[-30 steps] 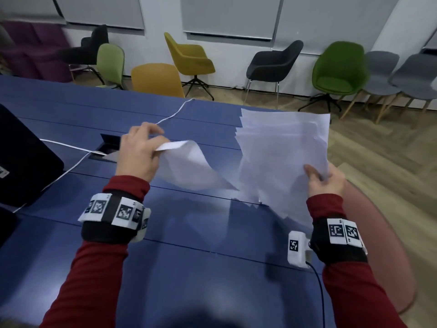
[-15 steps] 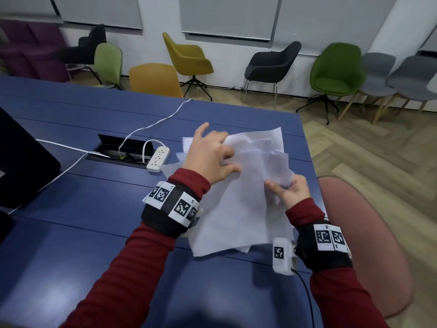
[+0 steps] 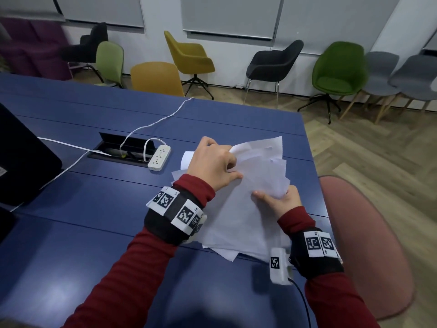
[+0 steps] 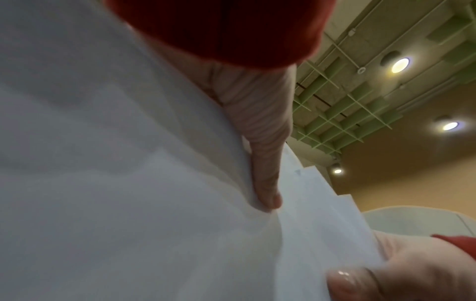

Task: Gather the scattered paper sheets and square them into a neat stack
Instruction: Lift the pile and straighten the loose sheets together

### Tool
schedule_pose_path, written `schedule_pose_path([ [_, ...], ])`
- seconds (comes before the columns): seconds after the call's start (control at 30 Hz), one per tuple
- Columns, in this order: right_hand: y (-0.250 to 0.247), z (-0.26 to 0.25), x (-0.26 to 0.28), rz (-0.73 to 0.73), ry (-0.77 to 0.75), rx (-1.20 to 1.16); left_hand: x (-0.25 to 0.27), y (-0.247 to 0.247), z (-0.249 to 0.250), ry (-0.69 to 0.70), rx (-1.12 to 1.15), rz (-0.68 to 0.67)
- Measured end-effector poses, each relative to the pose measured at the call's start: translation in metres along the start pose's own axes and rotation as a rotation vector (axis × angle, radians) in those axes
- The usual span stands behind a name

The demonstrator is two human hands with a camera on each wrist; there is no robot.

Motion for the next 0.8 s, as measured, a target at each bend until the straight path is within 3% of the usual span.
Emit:
schedule_pose_path([
  [0.1, -0.006, -0.004, -0.004, 0.05, -0.017, 0.029, 0.004, -0.012, -0.014, -0.056, 0.064, 0.175],
  [0.17, -0.019, -0.008, -0.006, 0.084, -0.034, 0.018, 0.016, -0.022, -0.038, -0.257, 0.246, 0.327],
  [0.2, -0.026, -0.011, -0.007, 0.105, -0.045, 0.018, 0.024, -0.025, -0.05, -0.368, 0.388, 0.339],
  [0.27, -0.037, -0.016, -0.009, 0.148, -0.074, 0.009, 0.042, -0.019, -0.07, -0.522, 0.632, 0.125],
  [0.33, -0.04, -0.019, -0.013, 0.18, -0.091, -0.01, 0.056, -0.002, -0.081, -0.542, 0.737, -0.102],
  [0.43, -0.033, -0.028, -0.016, 0.177, -0.115, -0.009, 0.065, 0.019, -0.082, -0.549, 0.811, -0.195],
  [0.63, -0.023, -0.037, -0.015, 0.263, -0.133, -0.225, 0.063, 0.043, -0.058, -0.665, 0.961, -0.048],
  [0.73, -0.015, -0.01, -0.008, 0.295, -0.02, -0.146, 0.067, 0.065, -0.051, -0.85, 0.986, 0.113],
  [0.8, -0.011, 0.015, -0.002, 0.332, 0.112, -0.112, 0.073, 0.082, -0.043, -0.95, 0.971, 0.104],
])
Point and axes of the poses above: each hand's wrist, its own x-axis away from the middle knuckle, its own y-axis out of the palm, z = x × y, the point moved 1 cm from there along -x, towards the middle knuckle, and after that the axes turned 4 degrees about z, right-handed, at the moved point
